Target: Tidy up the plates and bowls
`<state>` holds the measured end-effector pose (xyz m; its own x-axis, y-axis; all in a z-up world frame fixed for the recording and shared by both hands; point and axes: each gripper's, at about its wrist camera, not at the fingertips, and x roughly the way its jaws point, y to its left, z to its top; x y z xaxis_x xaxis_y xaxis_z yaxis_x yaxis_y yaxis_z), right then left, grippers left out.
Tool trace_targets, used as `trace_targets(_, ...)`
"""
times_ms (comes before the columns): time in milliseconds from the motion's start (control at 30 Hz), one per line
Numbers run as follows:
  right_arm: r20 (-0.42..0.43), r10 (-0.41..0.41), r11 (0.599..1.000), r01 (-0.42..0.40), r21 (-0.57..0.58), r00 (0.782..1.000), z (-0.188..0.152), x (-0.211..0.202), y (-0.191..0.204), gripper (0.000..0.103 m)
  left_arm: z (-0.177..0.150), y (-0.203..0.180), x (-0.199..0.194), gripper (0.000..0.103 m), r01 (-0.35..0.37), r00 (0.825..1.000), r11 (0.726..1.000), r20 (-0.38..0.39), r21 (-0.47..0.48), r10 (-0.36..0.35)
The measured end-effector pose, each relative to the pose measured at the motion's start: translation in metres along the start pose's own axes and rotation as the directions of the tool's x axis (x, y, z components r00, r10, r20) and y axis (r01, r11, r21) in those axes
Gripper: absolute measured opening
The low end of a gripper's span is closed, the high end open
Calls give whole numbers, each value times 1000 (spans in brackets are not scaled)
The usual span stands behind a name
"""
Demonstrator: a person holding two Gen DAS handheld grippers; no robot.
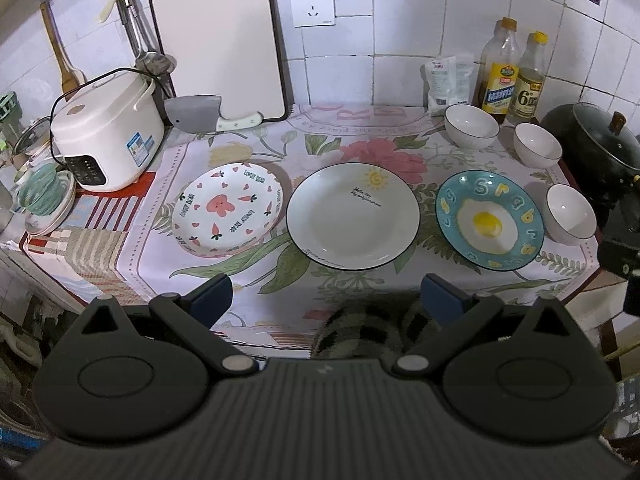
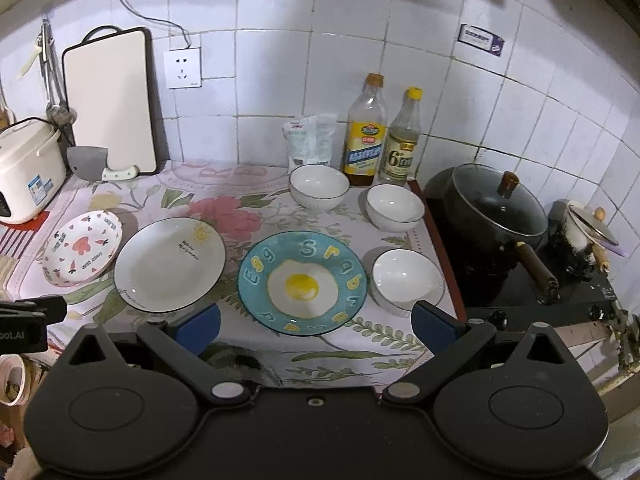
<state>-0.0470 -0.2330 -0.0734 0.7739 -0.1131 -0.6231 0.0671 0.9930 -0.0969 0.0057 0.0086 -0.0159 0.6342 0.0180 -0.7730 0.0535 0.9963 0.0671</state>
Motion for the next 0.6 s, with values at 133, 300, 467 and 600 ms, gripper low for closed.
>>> trace_targets(133, -5, 6, 1000, -6, -9, 1000, 0, 2, 4, 103, 2, 4, 1, 102, 0, 1000, 1000, -4, -12, 0)
trace_targets(300, -1, -2, 999, 2, -34, 1000, 2, 3, 10, 103, 3, 7, 6, 102, -6, 1000, 1000, -12, -19, 6)
trace_targets(467, 1, 2, 999, -2, -45, 1000, 3, 4, 13, 103, 3, 11, 7, 102, -5, 1000, 1000, -13, -24, 4)
trace_targets(600, -1, 6, 999, -6, -47, 1000, 3, 4, 14, 103, 4, 13, 7, 102, 13, 1000, 1000, -5, -26, -13)
